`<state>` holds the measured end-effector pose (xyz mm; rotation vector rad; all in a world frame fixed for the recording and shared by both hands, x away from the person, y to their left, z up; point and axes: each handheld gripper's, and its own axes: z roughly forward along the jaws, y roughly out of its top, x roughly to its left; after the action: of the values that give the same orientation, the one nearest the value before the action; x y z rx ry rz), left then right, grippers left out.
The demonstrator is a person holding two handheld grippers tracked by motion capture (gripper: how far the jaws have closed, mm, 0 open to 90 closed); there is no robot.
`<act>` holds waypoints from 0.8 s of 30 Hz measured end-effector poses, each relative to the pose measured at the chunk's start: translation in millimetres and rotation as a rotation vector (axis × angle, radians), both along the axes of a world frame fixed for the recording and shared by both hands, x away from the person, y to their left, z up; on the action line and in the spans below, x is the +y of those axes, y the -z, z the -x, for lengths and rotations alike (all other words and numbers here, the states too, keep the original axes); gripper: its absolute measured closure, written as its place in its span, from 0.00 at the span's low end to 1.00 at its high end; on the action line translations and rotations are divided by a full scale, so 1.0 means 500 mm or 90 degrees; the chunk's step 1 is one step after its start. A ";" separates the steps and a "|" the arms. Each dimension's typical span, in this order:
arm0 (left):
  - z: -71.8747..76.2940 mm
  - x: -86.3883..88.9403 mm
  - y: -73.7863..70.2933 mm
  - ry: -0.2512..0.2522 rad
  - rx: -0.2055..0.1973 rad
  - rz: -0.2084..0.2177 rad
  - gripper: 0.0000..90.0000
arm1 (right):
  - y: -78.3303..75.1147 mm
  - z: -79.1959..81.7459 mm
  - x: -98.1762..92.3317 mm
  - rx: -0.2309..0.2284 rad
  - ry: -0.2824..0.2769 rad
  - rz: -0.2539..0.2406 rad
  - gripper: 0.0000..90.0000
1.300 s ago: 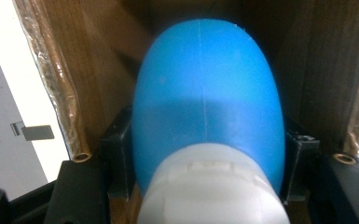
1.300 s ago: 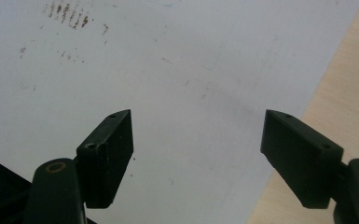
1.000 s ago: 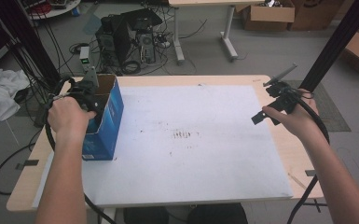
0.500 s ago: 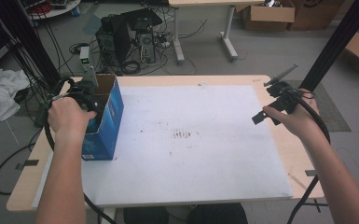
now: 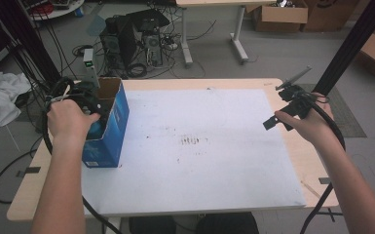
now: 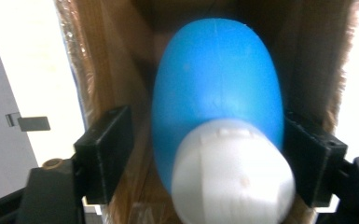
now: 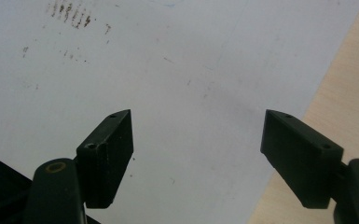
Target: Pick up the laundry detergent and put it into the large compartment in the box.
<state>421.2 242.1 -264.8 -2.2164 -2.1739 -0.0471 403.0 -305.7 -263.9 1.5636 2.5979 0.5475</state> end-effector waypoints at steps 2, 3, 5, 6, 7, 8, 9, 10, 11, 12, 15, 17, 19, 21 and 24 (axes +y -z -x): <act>0.004 -0.001 -0.014 -0.002 -0.008 0.001 0.25 | -0.001 0.000 0.001 -0.001 -0.001 0.000 0.28; 0.006 -0.002 -0.020 -0.003 -0.010 -0.004 0.24 | -0.002 0.000 0.001 -0.001 -0.001 -0.001 0.28; 0.009 -0.003 -0.031 -0.003 -0.012 -0.009 0.24 | -0.003 0.001 0.002 -0.001 -0.002 -0.003 0.28; 0.011 -0.004 -0.036 -0.001 -0.011 -0.010 0.23 | -0.004 0.001 0.003 -0.002 -0.004 -0.002 0.28; 0.012 -0.006 -0.041 -0.001 -0.012 -0.011 0.23 | -0.006 0.001 0.004 -0.003 -0.003 -0.002 0.28; 0.014 -0.009 -0.048 0.001 -0.016 -0.012 0.22 | -0.007 0.001 0.004 -0.004 -0.004 -0.003 0.28; 0.016 -0.012 -0.054 0.004 -0.017 -0.014 0.22 | -0.008 0.002 0.005 -0.004 -0.004 -0.004 0.28; 0.018 -0.018 -0.063 0.013 -0.021 -0.018 0.22 | -0.009 0.002 0.005 -0.005 -0.005 -0.003 0.28; 0.019 -0.021 -0.068 0.017 -0.025 -0.018 0.22 | -0.010 0.003 0.005 -0.005 -0.005 -0.004 0.28; 0.021 -0.027 -0.078 0.023 -0.029 -0.021 0.21 | -0.010 0.003 0.005 -0.005 -0.005 -0.004 0.28; 0.024 -0.041 -0.097 0.034 -0.036 -0.029 0.20 | -0.012 0.006 0.005 -0.006 -0.005 -0.005 0.28; 0.026 -0.050 -0.110 0.040 -0.042 -0.032 0.19 | -0.013 0.008 0.004 -0.007 -0.004 -0.005 0.28; 0.029 -0.061 -0.122 0.050 -0.049 -0.039 0.19 | -0.015 0.009 0.003 -0.009 -0.003 -0.005 0.28; 0.032 -0.071 -0.131 0.056 -0.053 -0.039 0.19 | -0.016 0.010 0.003 -0.008 -0.003 -0.005 0.28; 0.036 -0.090 -0.139 0.072 -0.055 -0.041 0.19 | -0.018 0.013 0.002 -0.010 -0.004 -0.006 0.28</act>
<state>403.0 197.0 -195.3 -2.3405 -2.0541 -0.2162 396.6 -304.5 -254.8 1.5477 2.5931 0.5703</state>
